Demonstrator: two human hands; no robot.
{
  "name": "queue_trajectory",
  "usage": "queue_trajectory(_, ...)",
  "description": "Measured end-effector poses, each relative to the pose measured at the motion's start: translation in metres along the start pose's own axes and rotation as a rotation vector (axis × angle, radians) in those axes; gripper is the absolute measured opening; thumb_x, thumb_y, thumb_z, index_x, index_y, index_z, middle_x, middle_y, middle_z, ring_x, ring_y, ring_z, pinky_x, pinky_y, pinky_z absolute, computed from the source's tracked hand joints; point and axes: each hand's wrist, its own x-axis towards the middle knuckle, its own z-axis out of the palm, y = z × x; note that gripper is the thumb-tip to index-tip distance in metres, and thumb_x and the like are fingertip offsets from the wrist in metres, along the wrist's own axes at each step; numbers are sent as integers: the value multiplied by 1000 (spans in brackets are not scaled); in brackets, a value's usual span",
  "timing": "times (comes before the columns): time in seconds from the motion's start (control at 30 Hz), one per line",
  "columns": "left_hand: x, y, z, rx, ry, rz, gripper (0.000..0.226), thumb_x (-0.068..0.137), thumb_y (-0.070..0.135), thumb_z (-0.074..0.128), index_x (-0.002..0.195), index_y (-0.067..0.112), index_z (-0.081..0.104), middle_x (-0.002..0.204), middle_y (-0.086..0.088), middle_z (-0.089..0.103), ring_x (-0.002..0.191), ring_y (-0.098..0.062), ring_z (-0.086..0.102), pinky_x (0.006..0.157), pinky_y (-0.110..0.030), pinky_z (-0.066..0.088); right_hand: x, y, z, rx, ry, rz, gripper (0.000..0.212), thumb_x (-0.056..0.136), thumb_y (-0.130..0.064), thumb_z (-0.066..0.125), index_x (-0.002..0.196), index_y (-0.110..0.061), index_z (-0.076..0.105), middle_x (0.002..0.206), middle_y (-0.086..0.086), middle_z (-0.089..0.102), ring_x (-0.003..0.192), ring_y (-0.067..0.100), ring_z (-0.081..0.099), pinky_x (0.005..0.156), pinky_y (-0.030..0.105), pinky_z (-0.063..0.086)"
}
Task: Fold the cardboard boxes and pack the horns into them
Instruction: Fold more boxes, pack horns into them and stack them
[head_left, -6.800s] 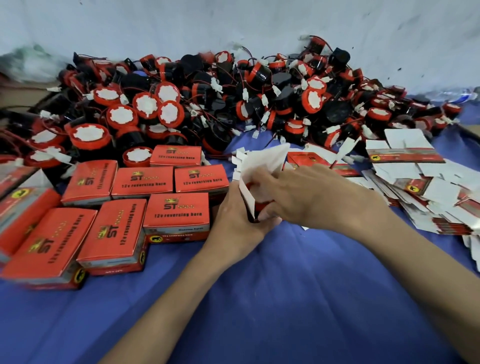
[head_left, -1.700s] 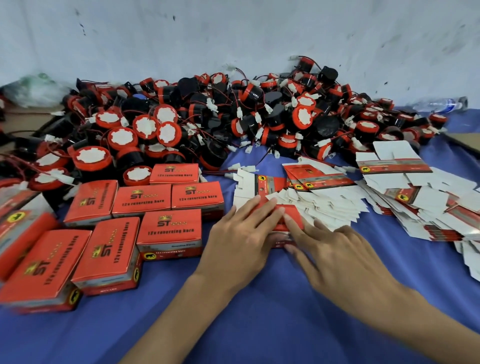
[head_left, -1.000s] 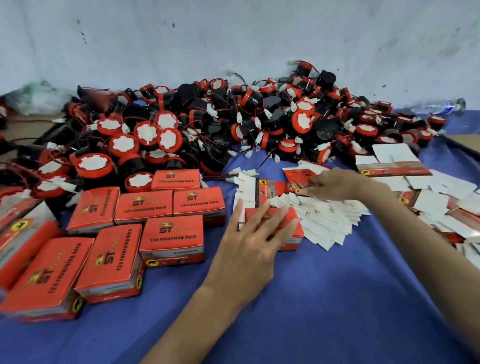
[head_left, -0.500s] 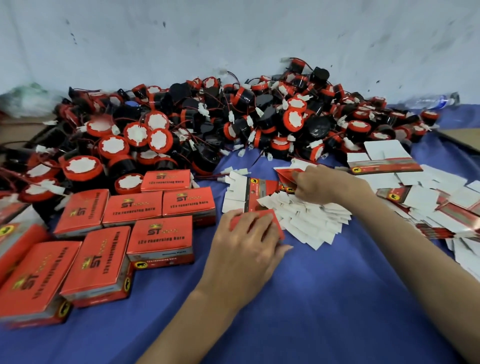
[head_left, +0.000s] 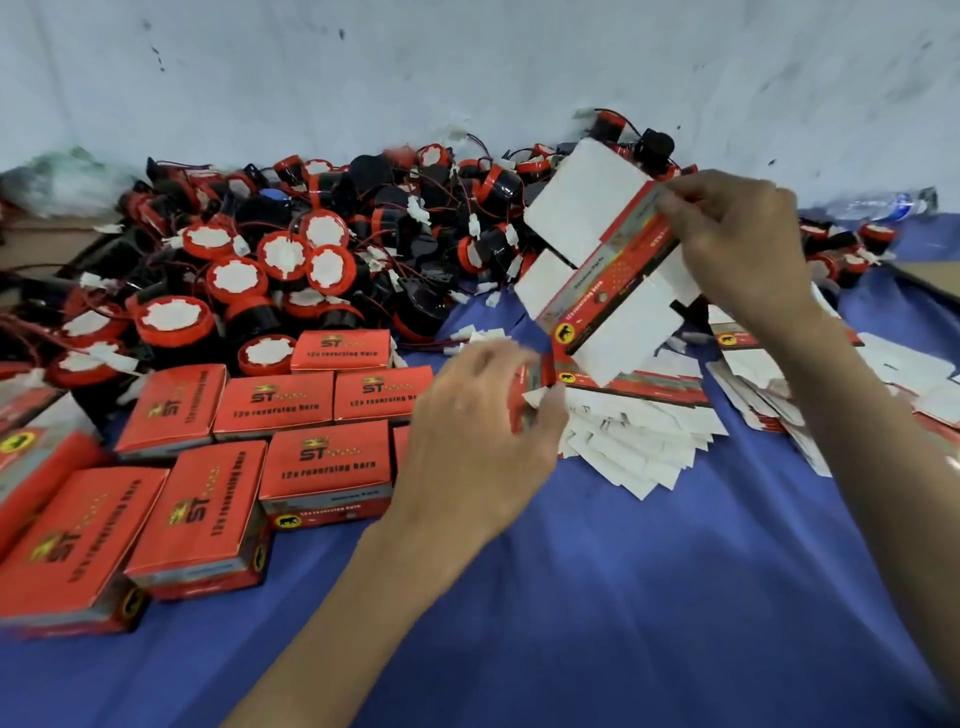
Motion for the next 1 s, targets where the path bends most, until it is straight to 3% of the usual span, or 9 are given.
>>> queue_trajectory(0.17, 33, 0, 7, -506, 48, -294, 63, 90, 50, 58, 144, 27, 33, 135, 14, 41, 108, 2, 51, 84, -18, 44, -4, -3, 3, 296, -198, 176, 9, 96, -23, 59, 95, -19, 66, 83, -3, 67, 67, -7, 59, 65, 7, 45)
queue_trajectory(0.3, 33, -18, 7, -848, 154, -465, 41, 95, 34, 57, 132, 27, 43, 122, 10, 56, 109, -8, 59, 100, -37, 48, -5, -11, -7, 517, -373, 14, 13, 88, -9, 66, 93, -20, 63, 79, -2, 73, 70, 16, 69, 70, 30, 55)
queue_trajectory(0.4, 31, -25, 5, -987, 57, -403, 13, 96, 27, 56, 108, 31, 58, 103, 9, 71, 99, -11, 67, 89, -39, 54, -5, -15, -10, 660, -489, -49, 23, 86, 0, 63, 93, -21, 57, 80, -10, 72, 77, 10, 70, 72, 24, 55)
queue_trajectory(0.53, 23, -21, 2, -1026, -97, -250, 13, 89, 18, 62, 92, 26, 73, 90, 8, 75, 84, -9, 70, 66, -24, 55, -8, -16, -6, 675, -591, 11, 23, 92, 2, 55, 98, -19, 60, 79, -8, 73, 80, 10, 69, 68, 23, 54)
queue_trajectory(0.63, 19, -23, 3, -974, -167, -243, 29, 90, 2, 60, 81, 25, 75, 89, 4, 76, 85, -14, 71, 71, -32, 58, -14, -21, 4, 671, -640, 21, 24, 94, 2, 53, 102, -19, 63, 84, -7, 74, 85, 12, 70, 71, 26, 56)
queue_trajectory(0.73, 18, -24, 2, -1012, -251, -269, 30, 84, -3, 63, 94, 24, 72, 97, 3, 75, 92, -17, 71, 75, -32, 59, -23, -29, 16, 638, -663, -20, 27, 96, -1, 51, 106, -22, 64, 94, -11, 71, 90, 6, 68, 74, 20, 52)
queue_trajectory(0.87, 18, -25, -1, -1052, -293, -289, 36, 83, -2, 64, 110, 21, 63, 107, 0, 73, 100, -20, 69, 80, -33, 59, -27, -35, 15, 480, -724, -174, 27, 93, -24, 58, 120, -26, 61, 122, -13, 58, 113, 1, 55, 89, 16, 46)
queue_trajectory(0.93, 19, -27, -1, -1043, -241, -318, 33, 86, -2, 63, 106, 24, 65, 103, 0, 74, 96, -20, 70, 75, -33, 60, -30, -41, 13, 337, -834, -251, 47, 85, -45, 63, 130, -35, 54, 138, -13, 46, 128, -2, 41, 102, 15, 37)
queue_trajectory(1.0, 20, -30, 1, -1020, -183, -357, 31, 85, -2, 63, 104, 23, 67, 100, -3, 74, 95, -24, 71, 75, -38, 60, -37, -49, 15, 92, -941, -308, 84, 69, -68, 63, 142, -49, 26, 156, -11, 20, 142, 3, 16, 116, 24, 13)
